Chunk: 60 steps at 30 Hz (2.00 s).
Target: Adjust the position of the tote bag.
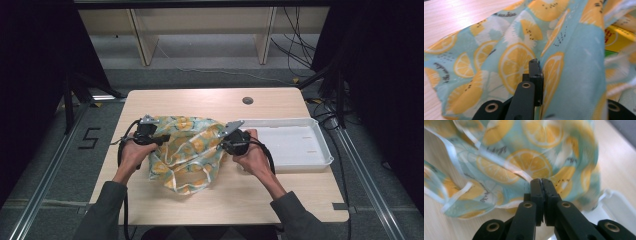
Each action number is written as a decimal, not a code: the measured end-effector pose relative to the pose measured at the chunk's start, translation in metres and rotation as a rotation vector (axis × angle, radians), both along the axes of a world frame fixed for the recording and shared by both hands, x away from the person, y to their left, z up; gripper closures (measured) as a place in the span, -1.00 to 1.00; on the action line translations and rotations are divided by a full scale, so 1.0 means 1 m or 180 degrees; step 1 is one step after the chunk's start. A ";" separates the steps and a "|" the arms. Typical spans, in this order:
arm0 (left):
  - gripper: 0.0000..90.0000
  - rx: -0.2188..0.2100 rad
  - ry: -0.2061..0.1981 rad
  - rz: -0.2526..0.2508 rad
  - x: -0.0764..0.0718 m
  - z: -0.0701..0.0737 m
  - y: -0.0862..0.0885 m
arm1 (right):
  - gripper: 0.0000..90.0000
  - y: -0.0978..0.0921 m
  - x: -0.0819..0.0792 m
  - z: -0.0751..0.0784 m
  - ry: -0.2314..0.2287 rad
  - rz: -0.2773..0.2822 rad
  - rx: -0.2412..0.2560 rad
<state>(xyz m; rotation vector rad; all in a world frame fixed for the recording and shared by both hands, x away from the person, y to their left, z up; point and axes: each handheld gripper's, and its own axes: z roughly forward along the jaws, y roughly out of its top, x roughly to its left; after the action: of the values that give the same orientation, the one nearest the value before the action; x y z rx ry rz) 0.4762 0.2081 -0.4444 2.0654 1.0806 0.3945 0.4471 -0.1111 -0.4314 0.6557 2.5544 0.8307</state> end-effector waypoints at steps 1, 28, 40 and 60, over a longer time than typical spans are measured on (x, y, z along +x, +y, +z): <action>0.96 0.0016 -0.0001 0.0008 0.000 -0.002 0.002 | 0.98 -0.001 0.000 -0.007 0.0039 0.0012 -0.0085; 0.92 -0.0098 0.0004 -0.0095 -0.010 -0.004 0.003 | 0.72 0.046 -0.004 0.006 -0.0578 0.0367 -0.0404; 0.90 -0.0212 -0.0079 -0.0156 -0.018 0.003 0.002 | 1.00 0.036 0.010 0.050 -0.0585 0.0296 0.0112; 0.84 0.0023 0.0142 -0.0073 -0.005 -0.034 0.011 | 1.00 0.041 0.101 -0.007 -0.0313 -0.0476 -0.0222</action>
<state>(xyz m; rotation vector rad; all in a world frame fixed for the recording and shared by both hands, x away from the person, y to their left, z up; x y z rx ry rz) 0.4715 0.2191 -0.4784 2.1001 1.0820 0.3430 0.5477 -0.0701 -0.4385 0.7545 2.4015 0.7029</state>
